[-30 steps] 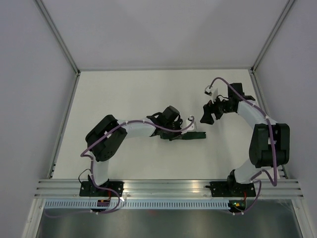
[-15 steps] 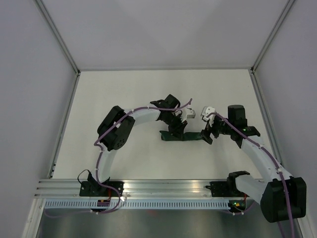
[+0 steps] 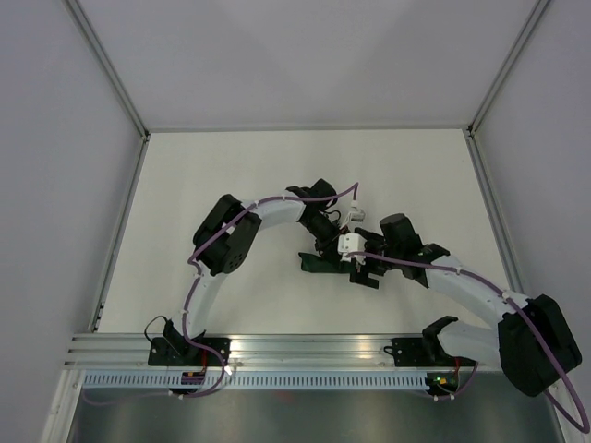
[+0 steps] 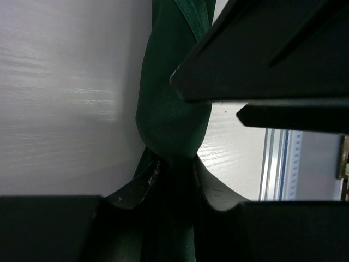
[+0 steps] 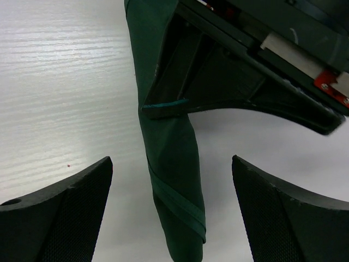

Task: Fold the napkin, place the utensils inside, and roll it up
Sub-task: Roll the napkin at the center of the board.

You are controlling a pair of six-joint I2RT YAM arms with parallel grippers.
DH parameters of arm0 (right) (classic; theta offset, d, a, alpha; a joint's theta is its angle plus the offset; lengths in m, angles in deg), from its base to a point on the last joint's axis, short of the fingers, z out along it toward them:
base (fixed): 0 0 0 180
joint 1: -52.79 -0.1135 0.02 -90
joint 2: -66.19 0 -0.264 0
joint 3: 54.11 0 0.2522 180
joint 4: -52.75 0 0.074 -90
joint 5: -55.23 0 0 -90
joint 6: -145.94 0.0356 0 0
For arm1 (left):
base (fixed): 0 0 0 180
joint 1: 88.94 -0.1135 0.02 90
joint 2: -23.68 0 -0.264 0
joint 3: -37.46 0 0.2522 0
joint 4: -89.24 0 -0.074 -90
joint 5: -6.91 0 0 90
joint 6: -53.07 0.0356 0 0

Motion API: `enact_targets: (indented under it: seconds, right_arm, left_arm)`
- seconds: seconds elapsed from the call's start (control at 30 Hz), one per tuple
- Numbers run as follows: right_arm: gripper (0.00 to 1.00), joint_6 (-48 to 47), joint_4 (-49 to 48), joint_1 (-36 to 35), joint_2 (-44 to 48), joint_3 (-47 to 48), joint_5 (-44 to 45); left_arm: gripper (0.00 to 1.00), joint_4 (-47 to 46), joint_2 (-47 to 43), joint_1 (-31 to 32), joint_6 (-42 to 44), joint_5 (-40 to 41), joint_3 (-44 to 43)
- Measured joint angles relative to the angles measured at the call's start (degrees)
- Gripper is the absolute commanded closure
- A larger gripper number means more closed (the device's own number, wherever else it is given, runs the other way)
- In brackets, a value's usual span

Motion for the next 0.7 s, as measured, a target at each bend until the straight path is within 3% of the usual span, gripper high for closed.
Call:
enact_targets:
  seconds: [0.3, 0.5, 0.7]
  right_arm:
    - [0.18, -0.6, -4.9, -5.7, -6.7, -0.3, 5.3]
    - [0.45, -0.7, -6.9, -6.0, -10.4, -0.3, 7.3]
    - [0.62, -0.7, -7.7, -6.0, -12.0, -0.2, 8.2]
  left_arm:
    - [0.85, 2.2, 1.0, 0.0, -0.8, -0.6, -1.3]
    - [0.71, 2.9, 1.4, -0.1, -1.3, -0.5, -1.9]
    - [0.6, 2.4, 1.2, -0.3, -1.8, 0.5, -2.0]
